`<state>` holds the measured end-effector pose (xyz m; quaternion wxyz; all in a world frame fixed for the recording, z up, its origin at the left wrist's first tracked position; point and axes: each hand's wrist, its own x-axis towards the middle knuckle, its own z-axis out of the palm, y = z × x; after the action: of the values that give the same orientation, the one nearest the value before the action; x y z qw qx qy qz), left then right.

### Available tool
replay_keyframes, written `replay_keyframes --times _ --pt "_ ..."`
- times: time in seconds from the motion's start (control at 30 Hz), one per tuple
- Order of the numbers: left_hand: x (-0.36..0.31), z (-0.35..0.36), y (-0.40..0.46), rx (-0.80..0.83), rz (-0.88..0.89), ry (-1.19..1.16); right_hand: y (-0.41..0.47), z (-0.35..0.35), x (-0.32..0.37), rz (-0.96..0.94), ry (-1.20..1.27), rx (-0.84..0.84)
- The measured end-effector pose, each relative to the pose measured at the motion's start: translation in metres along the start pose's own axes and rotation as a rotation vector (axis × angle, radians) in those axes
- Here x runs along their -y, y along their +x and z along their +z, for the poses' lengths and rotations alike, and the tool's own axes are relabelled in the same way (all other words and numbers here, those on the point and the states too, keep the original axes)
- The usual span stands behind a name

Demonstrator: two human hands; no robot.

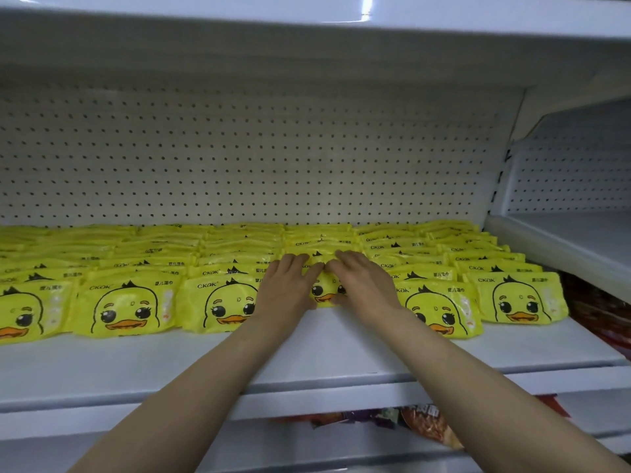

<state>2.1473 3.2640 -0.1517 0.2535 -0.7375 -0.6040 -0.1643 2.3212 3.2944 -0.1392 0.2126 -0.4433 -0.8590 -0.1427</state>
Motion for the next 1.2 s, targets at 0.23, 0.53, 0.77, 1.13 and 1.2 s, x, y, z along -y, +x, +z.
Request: replay_keyframes --times 0.23,0.53,0.77,1.13,1.2 --pt "-0.002 0.006 0.012 -0.065 -0.035 -0.005 0.013 0.008 0.004 0.071 -0.008 -0.030" --pt "0.036 -0.027 -0.012 -0.088 -0.090 -0.300 0.012 -0.017 0.018 0.126 0.213 0.024" --pt "0.103 -0.049 -0.074 -0.030 -0.310 -0.289 0.020 -0.025 0.090 0.017 0.407 0.114" --pt "0.094 -0.047 -0.081 -0.007 -0.225 -0.123 0.021 -0.013 0.111 -0.020 0.090 0.109" --pt "0.080 -0.045 -0.075 -0.031 -0.194 -0.133 0.016 -0.020 0.100 -0.002 0.064 0.117"
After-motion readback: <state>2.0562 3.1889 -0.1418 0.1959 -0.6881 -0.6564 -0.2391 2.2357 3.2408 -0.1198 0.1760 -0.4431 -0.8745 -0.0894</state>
